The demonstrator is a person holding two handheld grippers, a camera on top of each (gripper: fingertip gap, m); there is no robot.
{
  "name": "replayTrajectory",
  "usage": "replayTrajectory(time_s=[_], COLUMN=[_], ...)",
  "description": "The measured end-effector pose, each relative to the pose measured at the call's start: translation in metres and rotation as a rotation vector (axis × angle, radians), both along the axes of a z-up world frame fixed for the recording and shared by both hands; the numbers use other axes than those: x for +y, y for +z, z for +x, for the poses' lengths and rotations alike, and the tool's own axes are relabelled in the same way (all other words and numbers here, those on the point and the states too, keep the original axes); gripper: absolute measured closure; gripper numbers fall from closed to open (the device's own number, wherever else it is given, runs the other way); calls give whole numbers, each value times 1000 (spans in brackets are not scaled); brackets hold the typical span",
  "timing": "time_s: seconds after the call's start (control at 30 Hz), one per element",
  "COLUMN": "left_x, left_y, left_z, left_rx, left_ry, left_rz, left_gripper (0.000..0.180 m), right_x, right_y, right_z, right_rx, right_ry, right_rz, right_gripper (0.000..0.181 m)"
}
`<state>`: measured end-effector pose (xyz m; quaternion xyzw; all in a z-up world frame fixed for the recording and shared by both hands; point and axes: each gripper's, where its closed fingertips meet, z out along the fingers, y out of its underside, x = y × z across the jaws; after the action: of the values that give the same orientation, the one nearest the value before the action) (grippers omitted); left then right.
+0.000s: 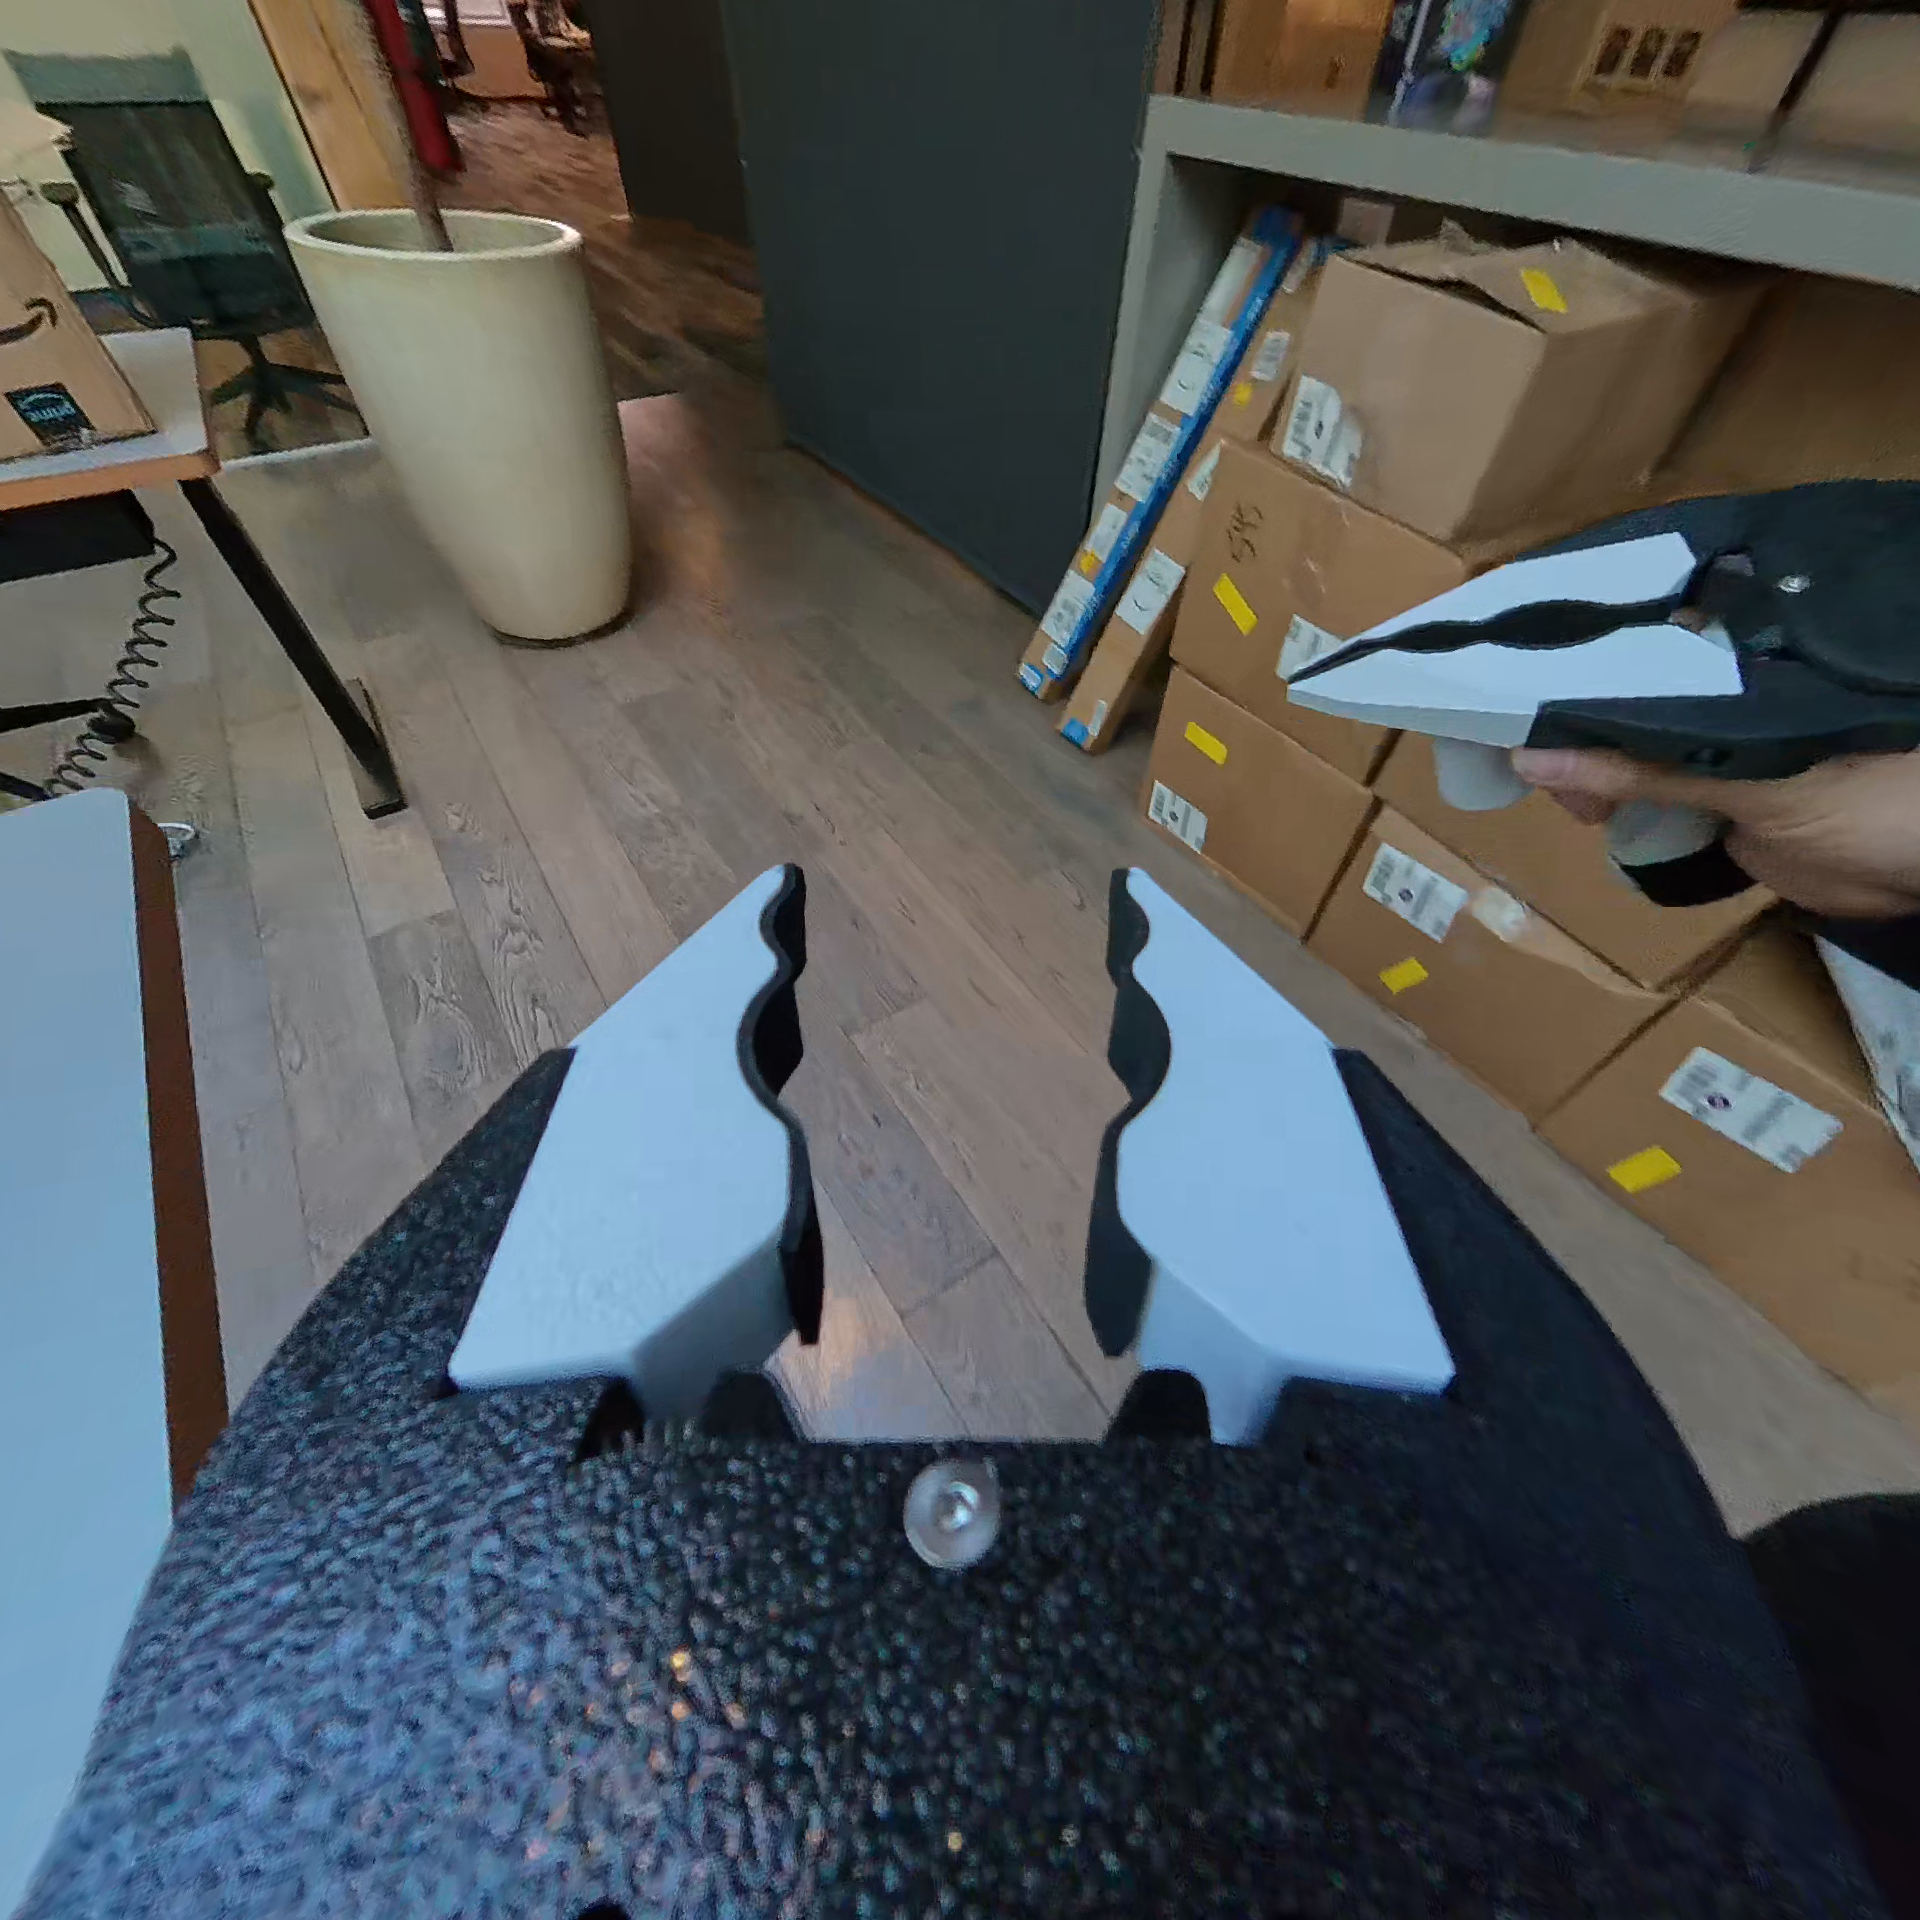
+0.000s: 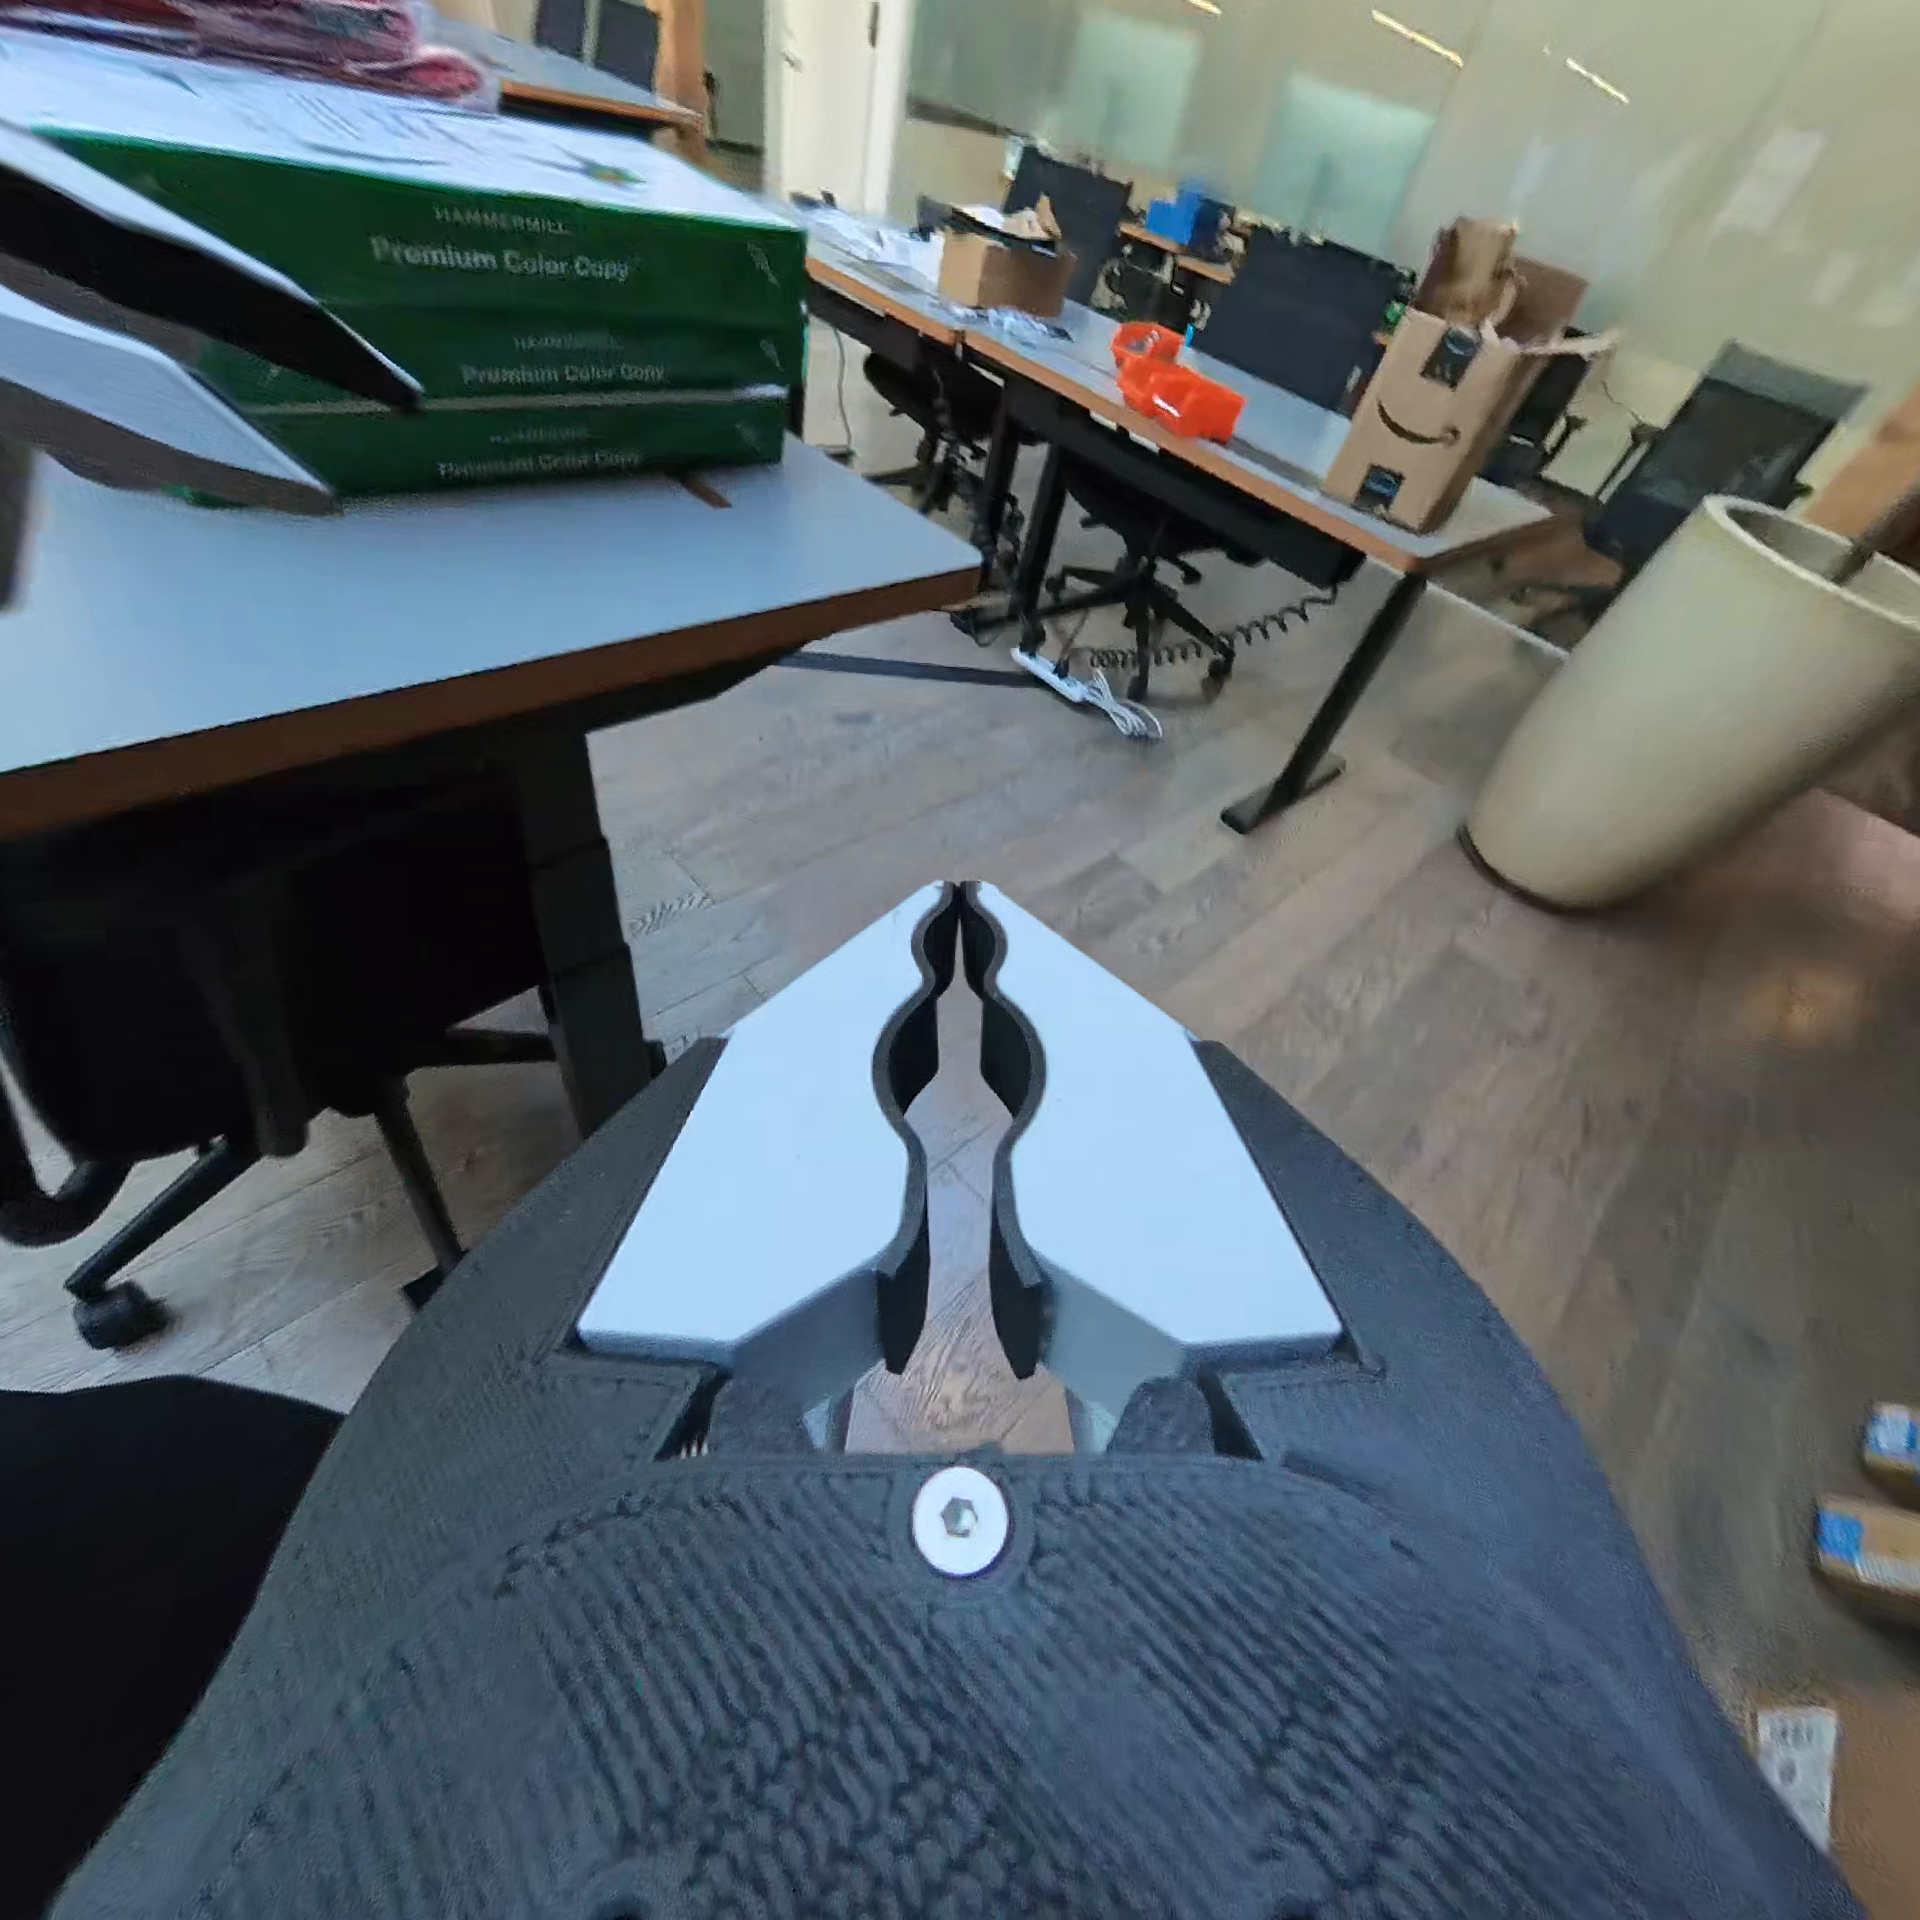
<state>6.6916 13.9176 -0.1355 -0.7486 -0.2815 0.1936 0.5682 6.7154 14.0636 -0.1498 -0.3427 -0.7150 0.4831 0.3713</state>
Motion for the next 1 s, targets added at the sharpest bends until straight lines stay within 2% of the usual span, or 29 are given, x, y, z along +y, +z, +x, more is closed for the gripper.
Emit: replayTrajectory(time_s=[0.17, 0.27, 0.43, 0.67, 0.8, 1.0], left_x=[19, 34, 57, 66, 65, 50], left_y=[-16, -15, 6, 14, -8, -18], left_z=[-134, -230, -367, -511, -573, -701], left_rx=[-24, 18, -8, -15, -31, -33], left_ry=[10, -20, -74, -80, -66, 78], left_rz=[38, 59, 123, 93, 25, 22], left_gripper=[129, 132, 131, 132, 132, 131], right_x=[4, 22, 65, 97, 101, 105], right_y=[4, 4, 1, -23, -46, -66], right_z=[-127, -207, -336, -470, -545, -697], right_rx=[49, 42, -44, -115, -146, -161], right_ry=[46, 14, -69, -92, -64, 57], right_rz=[62, 80, 79, 40, -2, -16], right_gripper=[181, 157, 137, 125, 124, 120])
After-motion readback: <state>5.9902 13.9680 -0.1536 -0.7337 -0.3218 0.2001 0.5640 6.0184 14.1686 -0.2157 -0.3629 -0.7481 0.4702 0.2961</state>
